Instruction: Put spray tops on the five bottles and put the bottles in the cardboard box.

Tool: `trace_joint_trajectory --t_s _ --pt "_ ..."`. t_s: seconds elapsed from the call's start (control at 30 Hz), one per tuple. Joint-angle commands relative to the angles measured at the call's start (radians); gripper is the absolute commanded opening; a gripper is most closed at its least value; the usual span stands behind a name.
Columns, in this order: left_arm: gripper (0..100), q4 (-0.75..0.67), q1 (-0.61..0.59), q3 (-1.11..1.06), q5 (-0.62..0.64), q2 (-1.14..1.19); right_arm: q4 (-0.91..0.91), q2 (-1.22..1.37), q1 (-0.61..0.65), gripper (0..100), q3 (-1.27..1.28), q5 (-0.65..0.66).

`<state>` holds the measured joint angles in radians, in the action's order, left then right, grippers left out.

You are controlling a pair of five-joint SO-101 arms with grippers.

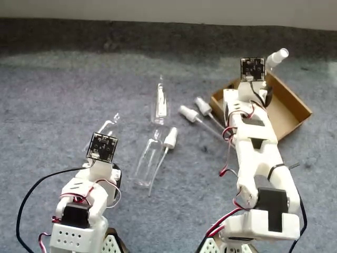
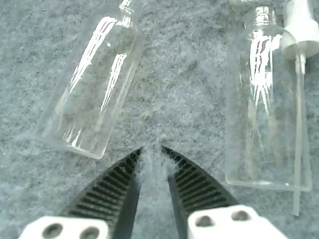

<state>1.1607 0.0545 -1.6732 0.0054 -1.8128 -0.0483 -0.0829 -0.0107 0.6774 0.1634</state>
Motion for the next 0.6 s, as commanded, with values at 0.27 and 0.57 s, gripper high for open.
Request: trace_joint_trajectory --t_s 0.27,0.57 --pt "0 -0.014 0.01 -0.022 -0.005 -0.01 -0.2 -0.289 -0.013 37.6 -0.021 -0.009" --pt "0 -0.014 0.008 -0.022 -0.005 -0.01 -0.449 -0.595 0.025 37.6 -0.015 -0.008"
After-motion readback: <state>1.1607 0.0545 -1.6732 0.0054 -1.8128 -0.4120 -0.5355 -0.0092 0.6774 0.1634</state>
